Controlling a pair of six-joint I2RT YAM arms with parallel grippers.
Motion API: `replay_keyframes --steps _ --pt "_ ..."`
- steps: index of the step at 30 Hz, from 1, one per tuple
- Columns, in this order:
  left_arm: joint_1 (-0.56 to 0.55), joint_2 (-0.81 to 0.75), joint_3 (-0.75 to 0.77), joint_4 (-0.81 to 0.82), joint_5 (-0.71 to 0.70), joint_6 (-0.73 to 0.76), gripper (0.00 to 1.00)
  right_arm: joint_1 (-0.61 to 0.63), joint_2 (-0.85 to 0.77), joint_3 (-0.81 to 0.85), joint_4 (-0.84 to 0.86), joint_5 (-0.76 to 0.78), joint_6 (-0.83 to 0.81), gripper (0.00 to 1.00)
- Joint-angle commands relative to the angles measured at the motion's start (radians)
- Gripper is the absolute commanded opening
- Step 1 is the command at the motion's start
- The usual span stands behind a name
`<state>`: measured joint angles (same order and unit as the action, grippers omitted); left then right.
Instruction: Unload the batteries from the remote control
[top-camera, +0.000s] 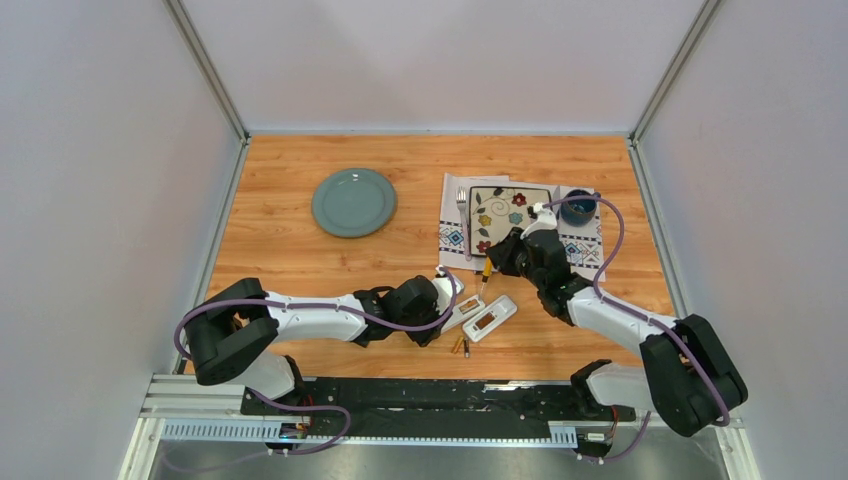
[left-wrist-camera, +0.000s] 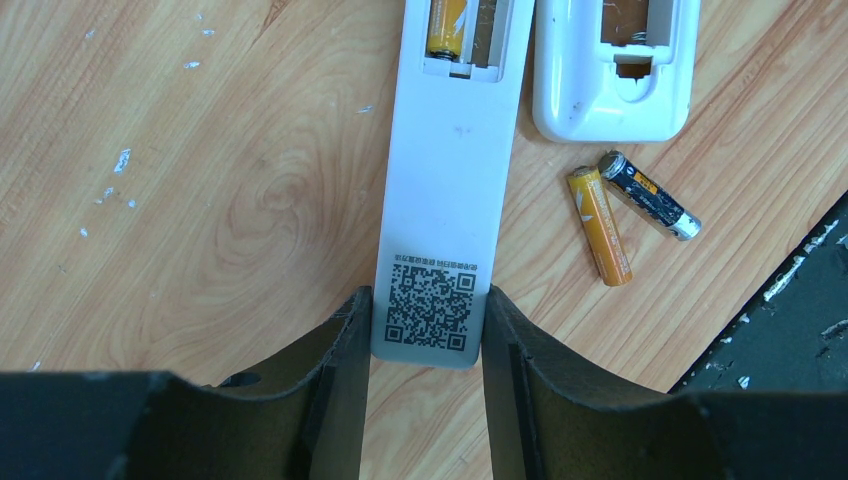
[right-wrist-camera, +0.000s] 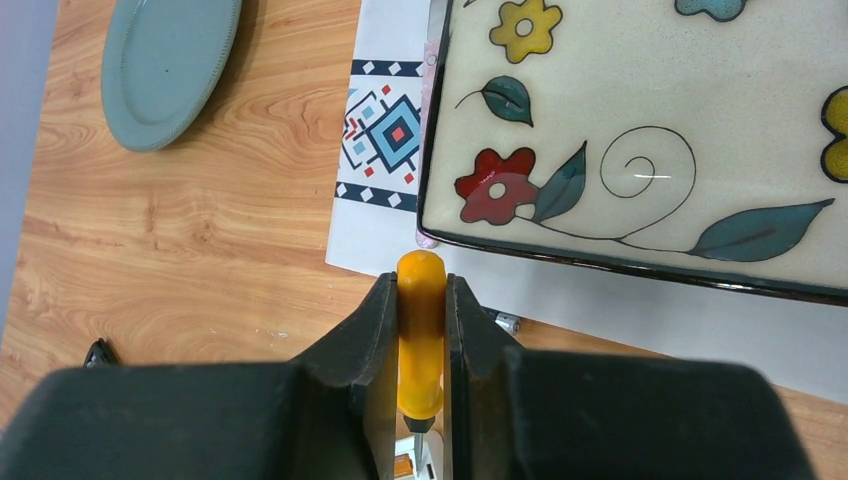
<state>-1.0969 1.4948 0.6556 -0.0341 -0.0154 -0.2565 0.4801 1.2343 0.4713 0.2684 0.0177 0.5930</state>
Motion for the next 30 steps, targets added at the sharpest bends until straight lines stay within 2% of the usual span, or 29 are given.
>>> replay_keyframes --steps 1,23,30 --pt "-0.008 0.065 -0.05 -0.145 0.077 -0.03 0.0 0.003 0.017 0.015 0.035 0.007 -0.012 0.0" --pt "-0.008 0.076 -0.047 -0.141 0.081 -0.032 0.0 0.048 0.062 0.023 0.051 -0.019 -0.001 0.0" --pt "-0.008 0.078 -0.047 -0.141 0.081 -0.033 0.0 0.052 0.076 -0.003 0.113 -0.076 0.063 0.0"
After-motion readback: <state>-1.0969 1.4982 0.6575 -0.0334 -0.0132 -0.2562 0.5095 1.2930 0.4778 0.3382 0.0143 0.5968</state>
